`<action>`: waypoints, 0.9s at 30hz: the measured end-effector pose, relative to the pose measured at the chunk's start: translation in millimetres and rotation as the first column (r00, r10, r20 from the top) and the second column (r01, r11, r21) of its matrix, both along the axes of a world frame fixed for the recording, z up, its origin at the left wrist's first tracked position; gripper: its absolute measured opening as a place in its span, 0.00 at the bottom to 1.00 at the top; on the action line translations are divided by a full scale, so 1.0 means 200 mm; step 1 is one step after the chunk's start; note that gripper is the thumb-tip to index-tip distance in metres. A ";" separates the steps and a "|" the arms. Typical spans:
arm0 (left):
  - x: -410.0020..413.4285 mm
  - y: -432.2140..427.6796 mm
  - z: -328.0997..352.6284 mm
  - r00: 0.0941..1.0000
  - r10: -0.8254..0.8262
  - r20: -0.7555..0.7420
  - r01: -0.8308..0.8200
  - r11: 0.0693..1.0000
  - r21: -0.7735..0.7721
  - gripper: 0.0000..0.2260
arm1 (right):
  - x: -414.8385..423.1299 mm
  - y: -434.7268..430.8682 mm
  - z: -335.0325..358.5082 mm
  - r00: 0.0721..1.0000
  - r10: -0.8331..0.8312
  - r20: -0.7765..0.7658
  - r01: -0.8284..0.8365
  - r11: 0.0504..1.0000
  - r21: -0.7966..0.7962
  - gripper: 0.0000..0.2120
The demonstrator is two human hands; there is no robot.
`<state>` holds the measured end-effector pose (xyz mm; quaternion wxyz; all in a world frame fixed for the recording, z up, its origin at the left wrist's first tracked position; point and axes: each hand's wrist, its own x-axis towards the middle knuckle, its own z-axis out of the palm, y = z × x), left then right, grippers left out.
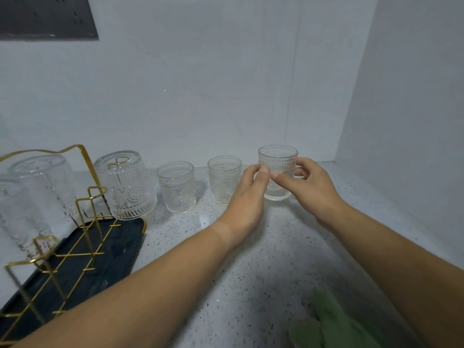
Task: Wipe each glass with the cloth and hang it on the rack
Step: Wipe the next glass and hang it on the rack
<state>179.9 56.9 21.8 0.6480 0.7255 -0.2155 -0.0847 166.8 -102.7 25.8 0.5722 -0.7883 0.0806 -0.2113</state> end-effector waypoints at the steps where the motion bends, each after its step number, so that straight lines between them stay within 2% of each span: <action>1: -0.04 0.03 0.01 1.000 0.006 0.026 -0.006 1.000 0.014 0.19 | -0.06 0.01 0.02 1.000 0.001 -0.008 -0.001 1.000 0.004 0.25; 4: -0.18 0.14 0.02 0.999 0.013 0.051 -0.013 1.000 -0.004 0.21 | -0.28 0.06 0.06 0.998 0.042 -0.042 -0.040 0.998 0.051 0.29; 7: -0.28 0.25 -0.04 0.994 -0.037 0.100 0.038 0.999 -0.003 0.28 | -0.51 0.18 0.09 0.988 0.132 -0.084 -0.121 0.985 0.120 0.29; 10: -0.39 0.36 -0.09 0.989 -0.147 -0.022 0.145 0.987 -0.067 0.27 | -0.69 0.31 0.11 0.966 0.234 -0.108 -0.208 0.956 0.208 0.25; 13: -0.51 0.44 -0.12 0.966 -0.237 -0.104 0.210 0.953 -0.220 0.26 | -0.84 0.46 0.13 0.949 0.284 -0.136 -0.254 0.945 0.204 0.16; 15: -0.57 0.47 -0.15 0.957 -0.247 -0.155 0.180 0.918 -0.352 0.27 | -0.91 0.52 0.12 0.943 0.294 -0.155 -0.278 0.953 0.118 0.10; 17: -0.59 0.49 -0.19 0.950 -0.233 -0.209 0.123 0.892 -0.434 0.30 | -0.97 0.54 0.10 0.951 0.245 -0.186 -0.260 0.964 -0.055 0.10; 20: -0.60 0.52 -0.20 0.936 -0.186 -0.298 0.024 0.879 -0.475 0.35 | -1.05 0.48 0.07 0.986 0.039 -0.164 -0.081 0.963 -0.259 0.12; 22: -0.60 0.54 -0.19 0.916 -0.196 -0.349 -0.013 0.857 -0.515 0.32 | -1.11 0.41 0.04 0.989 -0.038 -0.142 -0.033 0.885 -0.465 0.15; 24: -0.60 0.55 -0.18 0.883 -0.234 -0.406 -0.045 0.820 -0.570 0.31 | -1.16 0.35 0.00 0.972 -0.055 -0.228 -0.112 0.747 -0.656 0.26; 25: -0.59 0.55 -0.18 0.872 -0.249 -0.421 -0.053 0.808 -0.587 0.31 | -1.18 0.33 -0.02 0.958 -0.064 -0.280 -0.163 0.683 -0.712 0.30; 27: -0.59 0.55 -0.18 0.870 -0.254 -0.422 -0.045 0.812 -0.582 0.31 | -1.22 0.30 -0.06 0.928 -0.071 -0.366 -0.238 0.642 -0.729 0.33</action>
